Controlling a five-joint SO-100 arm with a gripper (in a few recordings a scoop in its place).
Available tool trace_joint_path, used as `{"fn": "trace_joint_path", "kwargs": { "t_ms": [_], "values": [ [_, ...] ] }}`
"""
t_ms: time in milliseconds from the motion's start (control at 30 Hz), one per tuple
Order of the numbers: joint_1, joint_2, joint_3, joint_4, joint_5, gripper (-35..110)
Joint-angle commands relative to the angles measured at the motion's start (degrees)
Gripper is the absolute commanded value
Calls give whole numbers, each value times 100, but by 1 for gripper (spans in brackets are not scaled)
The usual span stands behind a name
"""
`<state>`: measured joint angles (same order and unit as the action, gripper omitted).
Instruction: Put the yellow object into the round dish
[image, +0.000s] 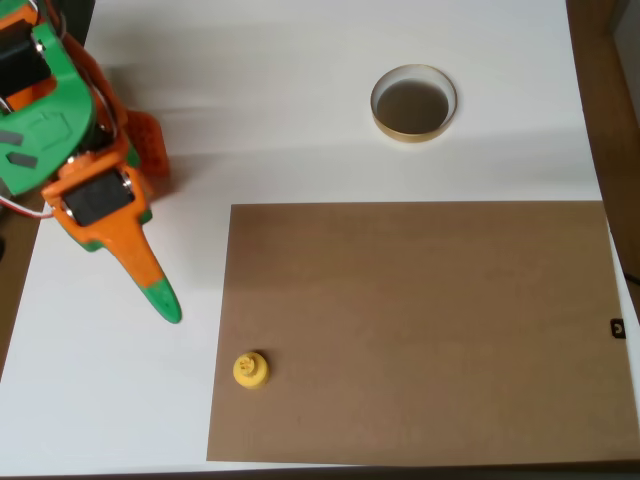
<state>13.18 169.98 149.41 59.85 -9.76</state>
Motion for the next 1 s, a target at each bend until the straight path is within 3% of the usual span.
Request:
{"fn": "trace_joint_path", "kwargs": {
  "t_ms": [0, 667, 967],
  "values": [
    [-35, -1011, -888, 44, -202, 35],
    [-510, -6346, -4122, 1151, 220, 32],
    [-580, -7400, -4649, 1327, 202, 29]
  ]
}}
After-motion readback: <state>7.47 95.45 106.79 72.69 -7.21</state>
